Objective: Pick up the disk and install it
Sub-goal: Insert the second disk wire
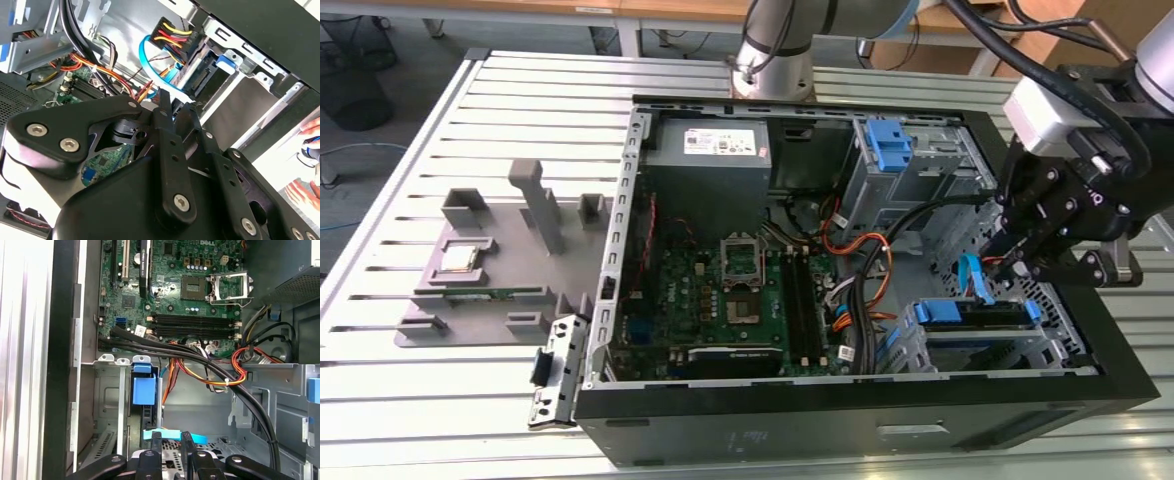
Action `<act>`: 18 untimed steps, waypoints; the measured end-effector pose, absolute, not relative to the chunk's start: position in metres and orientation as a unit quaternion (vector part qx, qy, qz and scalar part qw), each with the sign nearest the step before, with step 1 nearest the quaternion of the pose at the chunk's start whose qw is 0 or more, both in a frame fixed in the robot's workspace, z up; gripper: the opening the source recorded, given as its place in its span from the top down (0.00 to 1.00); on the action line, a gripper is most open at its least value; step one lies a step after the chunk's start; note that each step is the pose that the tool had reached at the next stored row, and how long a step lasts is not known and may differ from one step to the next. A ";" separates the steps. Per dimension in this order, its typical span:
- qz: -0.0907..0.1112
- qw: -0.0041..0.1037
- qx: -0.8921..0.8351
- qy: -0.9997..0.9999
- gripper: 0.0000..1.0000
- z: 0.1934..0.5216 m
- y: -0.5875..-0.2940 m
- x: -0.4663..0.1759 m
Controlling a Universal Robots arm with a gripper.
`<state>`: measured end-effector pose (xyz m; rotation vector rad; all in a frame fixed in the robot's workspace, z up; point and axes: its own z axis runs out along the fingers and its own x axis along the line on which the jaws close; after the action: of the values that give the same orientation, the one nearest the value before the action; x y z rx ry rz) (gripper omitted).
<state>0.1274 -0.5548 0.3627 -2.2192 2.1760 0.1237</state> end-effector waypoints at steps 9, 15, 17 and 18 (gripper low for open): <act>0.040 0.016 -0.713 0.699 0.70 0.362 -0.551 0.129; 0.040 0.016 -0.713 0.699 0.70 0.362 -0.550 0.139; 0.040 0.016 -0.713 0.699 0.70 0.362 -0.550 0.143; 0.040 0.016 -0.713 0.699 0.70 0.362 -0.550 0.145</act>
<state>0.1450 -0.5500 0.3616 -2.2183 2.1753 0.1253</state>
